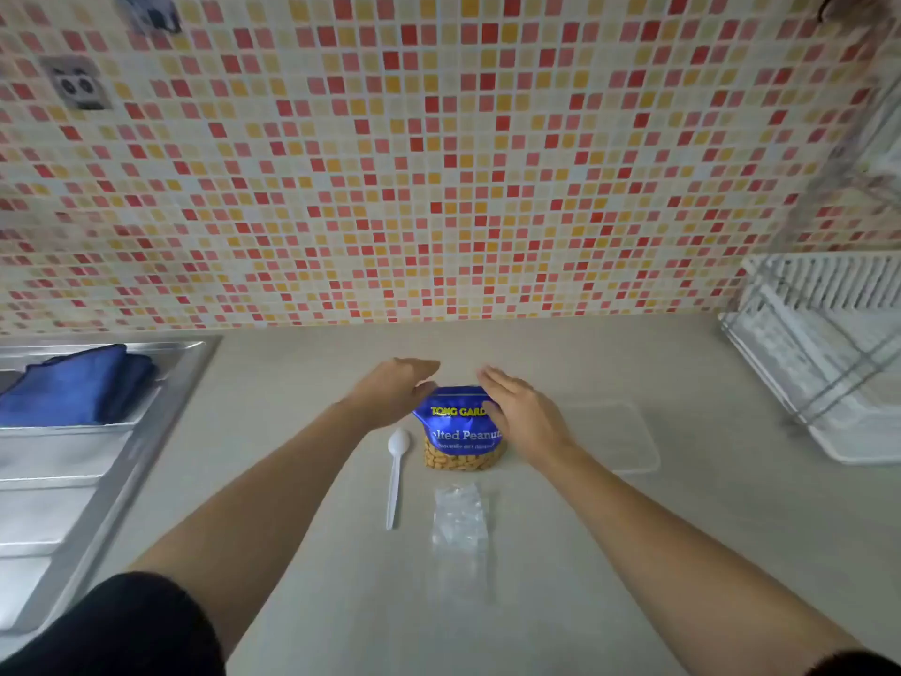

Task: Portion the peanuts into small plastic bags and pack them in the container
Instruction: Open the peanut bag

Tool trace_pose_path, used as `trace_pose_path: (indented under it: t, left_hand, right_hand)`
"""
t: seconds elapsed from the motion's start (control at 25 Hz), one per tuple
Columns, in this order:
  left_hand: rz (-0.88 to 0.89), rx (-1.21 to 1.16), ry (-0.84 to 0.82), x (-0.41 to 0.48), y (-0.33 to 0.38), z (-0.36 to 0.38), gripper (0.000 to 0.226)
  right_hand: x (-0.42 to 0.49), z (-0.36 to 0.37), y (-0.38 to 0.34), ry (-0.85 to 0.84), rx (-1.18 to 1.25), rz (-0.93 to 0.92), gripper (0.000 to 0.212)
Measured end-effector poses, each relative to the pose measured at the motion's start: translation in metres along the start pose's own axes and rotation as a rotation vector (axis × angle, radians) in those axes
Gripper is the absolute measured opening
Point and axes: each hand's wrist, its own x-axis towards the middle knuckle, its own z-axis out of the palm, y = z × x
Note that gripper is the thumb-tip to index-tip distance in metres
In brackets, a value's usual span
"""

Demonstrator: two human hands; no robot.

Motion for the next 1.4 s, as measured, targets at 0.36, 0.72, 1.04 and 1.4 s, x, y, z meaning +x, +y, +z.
trace_pose_path:
  t: [0.36, 0.72, 1.04, 1.4]
  left_hand:
    - [0.103, -0.166, -0.068, 0.023, -0.012, 0.009, 0.021]
    - [0.028, -0.333, -0.202, 0.037, -0.020, 0.000, 0.020]
    - [-0.050, -0.514, -0.368, 0.052, -0.010, -0.001, 0.016]
    - [0.219, -0.138, -0.164, 0.055, -0.005, 0.007, 0.019]
  right_hand:
    - [0.001, 0.025, 0.011, 0.278, -0.096, -0.079, 0.031]
    - [0.009, 0.031, 0.022, 0.363, -0.080, -0.184, 0.019]
    - [0.008, 0.035, 0.031, 0.330, -0.080, -0.242, 0.021]
    - [0.023, 0.030, 0.013, 0.165, 0.001, -0.047, 0.015]
